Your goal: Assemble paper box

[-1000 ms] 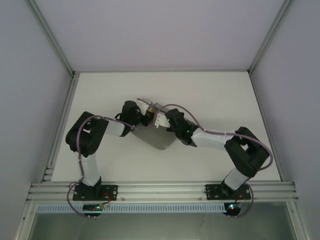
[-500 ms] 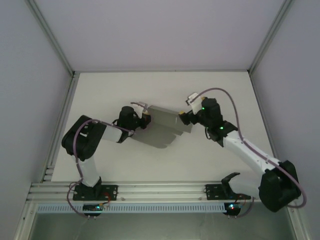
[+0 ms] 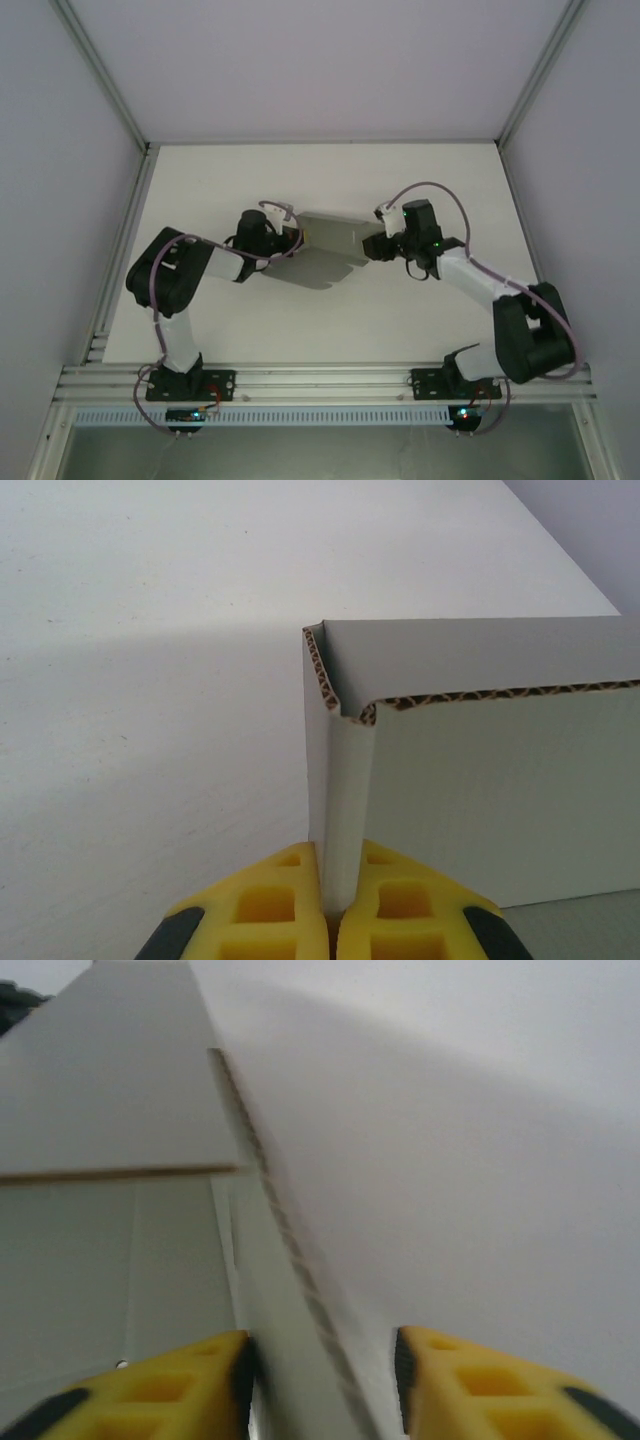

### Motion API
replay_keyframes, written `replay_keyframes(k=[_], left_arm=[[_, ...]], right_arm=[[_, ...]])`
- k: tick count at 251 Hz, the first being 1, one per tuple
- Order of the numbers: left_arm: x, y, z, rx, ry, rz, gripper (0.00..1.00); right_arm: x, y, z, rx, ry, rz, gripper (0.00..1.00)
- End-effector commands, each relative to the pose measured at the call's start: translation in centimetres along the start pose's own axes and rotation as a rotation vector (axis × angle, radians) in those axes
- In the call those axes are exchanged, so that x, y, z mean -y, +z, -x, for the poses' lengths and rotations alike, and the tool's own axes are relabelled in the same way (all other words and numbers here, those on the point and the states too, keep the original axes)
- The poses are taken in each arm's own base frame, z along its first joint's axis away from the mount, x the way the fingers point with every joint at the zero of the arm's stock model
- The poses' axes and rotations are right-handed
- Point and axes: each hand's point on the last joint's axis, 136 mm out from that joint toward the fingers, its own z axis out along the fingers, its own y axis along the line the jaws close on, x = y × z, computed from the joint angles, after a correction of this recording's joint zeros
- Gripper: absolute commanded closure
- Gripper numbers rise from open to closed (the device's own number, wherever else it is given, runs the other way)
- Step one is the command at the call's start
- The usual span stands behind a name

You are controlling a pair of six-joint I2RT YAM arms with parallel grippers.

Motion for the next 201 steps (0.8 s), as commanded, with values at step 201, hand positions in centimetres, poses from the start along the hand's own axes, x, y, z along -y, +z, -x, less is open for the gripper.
replay_keyframes(k=[201], left_arm=[[-3.8, -0.6, -0.7, -0.087, 0.162, 0.502, 0.85]], right_arm=[[-2.7, 0.5, 0.8, 0.024, -0.151, 0.075, 0.97]])
